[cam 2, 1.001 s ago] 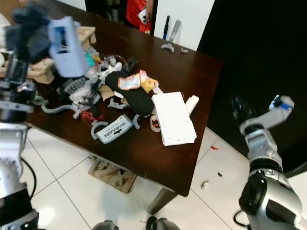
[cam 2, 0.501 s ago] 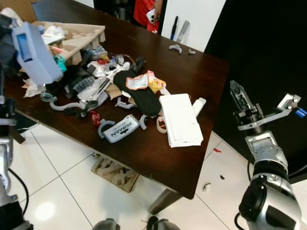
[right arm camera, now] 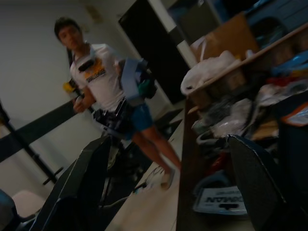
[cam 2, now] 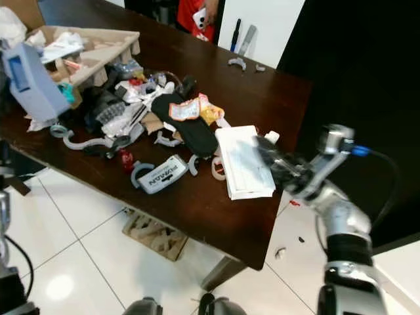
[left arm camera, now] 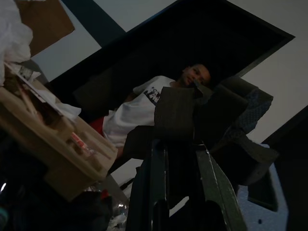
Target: Picking trash to rubbish bin
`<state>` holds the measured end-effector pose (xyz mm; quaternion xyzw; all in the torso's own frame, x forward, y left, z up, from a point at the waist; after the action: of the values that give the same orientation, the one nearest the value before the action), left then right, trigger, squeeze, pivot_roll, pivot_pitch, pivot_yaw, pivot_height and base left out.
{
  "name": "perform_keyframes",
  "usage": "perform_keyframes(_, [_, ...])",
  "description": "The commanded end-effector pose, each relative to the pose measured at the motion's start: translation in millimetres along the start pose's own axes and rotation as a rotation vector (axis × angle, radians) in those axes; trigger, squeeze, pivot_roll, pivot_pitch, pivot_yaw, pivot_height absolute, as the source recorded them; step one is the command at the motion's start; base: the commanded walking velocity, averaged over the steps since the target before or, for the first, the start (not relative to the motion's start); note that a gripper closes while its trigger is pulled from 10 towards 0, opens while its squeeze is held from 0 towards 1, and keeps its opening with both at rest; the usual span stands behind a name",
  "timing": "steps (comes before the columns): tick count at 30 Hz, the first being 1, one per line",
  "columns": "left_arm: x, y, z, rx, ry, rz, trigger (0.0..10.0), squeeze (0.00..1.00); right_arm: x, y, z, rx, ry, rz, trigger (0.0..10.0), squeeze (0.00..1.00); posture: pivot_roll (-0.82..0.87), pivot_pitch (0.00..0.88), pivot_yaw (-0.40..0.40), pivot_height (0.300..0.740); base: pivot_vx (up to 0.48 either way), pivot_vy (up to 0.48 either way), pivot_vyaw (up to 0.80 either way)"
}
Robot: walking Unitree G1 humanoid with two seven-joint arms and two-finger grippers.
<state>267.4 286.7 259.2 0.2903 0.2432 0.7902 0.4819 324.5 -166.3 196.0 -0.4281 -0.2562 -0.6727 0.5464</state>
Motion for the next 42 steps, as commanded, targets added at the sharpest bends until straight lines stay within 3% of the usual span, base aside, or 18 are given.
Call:
perform_keyframes(1, [-3, -2.6, -0.4, 0.001, -0.014, -0.004, 10.0, 0.00, -1, 1.3, 4.3, -0.019, -0.041, -0.058, 10.0, 0.00, 0.20, 0.206, -0.150, 0.740, 0.000, 0.000, 0.00])
perform_keyframes(4, [-28, -7.8, 8.9, -0.008, -0.100, -0.051, 10.0, 0.00, -16, -1.1, 39.2, -0.024, -0.114, -0.139, 10.0, 0.00, 0.20, 0.207, -0.150, 0.740, 0.000, 0.000, 0.00])
perform_keyframes(11, [-46, -9.4, 15.9, -0.019, -0.163, -0.080, 10.0, 0.00, -22, -9.1, 59.3, -0.019, -0.148, -0.176, 10.0, 0.00, 0.19, 0.207, -0.142, 0.740, 0.000, 0.000, 0.00])
perform_keyframes(13, [-61, -12.1, 18.0, -0.017, -0.210, -0.109, 10.0, 0.00, -23, -20.4, 74.9, 0.006, -0.142, -0.187, 10.0, 0.00, 0.18, 0.206, -0.137, 0.740, 0.000, 0.000, 0.00])
perform_keyframes(17, [-73, -13.3, 18.6, -0.016, -0.245, -0.129, 10.0, 0.00, -21, -29.1, 84.9, 0.029, -0.123, -0.191, 10.0, 0.00, 0.18, 0.205, -0.136, 0.740, 0.000, 0.000, 0.00])
perform_keyframes(18, [-86, -11.5, 20.5, -0.023, -0.274, -0.147, 10.0, 0.00, -21, -31.4, 92.5, 0.014, -0.105, -0.201, 10.0, 0.00, 0.18, 0.205, -0.132, 0.740, 0.000, 0.000, 0.00])
perform_keyframes(26, [-108, -6.6, 20.7, -0.042, -0.334, -0.182, 10.0, 0.00, -29, -26.5, 116.5, -0.117, -0.179, -0.235, 10.0, 0.00, 0.18, 0.204, -0.129, 0.740, 0.000, 0.000, 0.00])
perform_keyframes(32, [-115, -4.9, 20.0, -0.049, -0.347, -0.194, 10.0, 0.00, -30, -22.7, 123.6, -0.188, -0.198, -0.245, 10.0, 0.00, 0.17, 0.203, -0.126, 0.740, 0.000, 0.000, 0.00])
perform_keyframes(42, [-122, -2.1, 16.2, -0.054, -0.359, -0.204, 10.0, 0.00, -13, -35.9, 135.2, -0.133, -0.047, -0.115, 10.0, 0.00, 0.17, 0.203, -0.128, 0.740, 0.000, 0.000, 0.00])
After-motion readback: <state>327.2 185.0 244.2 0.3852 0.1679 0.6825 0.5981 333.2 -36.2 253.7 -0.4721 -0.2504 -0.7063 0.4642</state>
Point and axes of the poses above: a point about 5 cm out from each wrist's last joint towards the gripper, its own z axis pointing out of the wrist towards the gripper, its own x axis along the axis of the wrist's last joint, y = z × x, the point moved 2 cm from there along z, pointing out of the wrist towards the gripper, and after that the axes turned 15 degrees about -z, right-handed, at the moved point
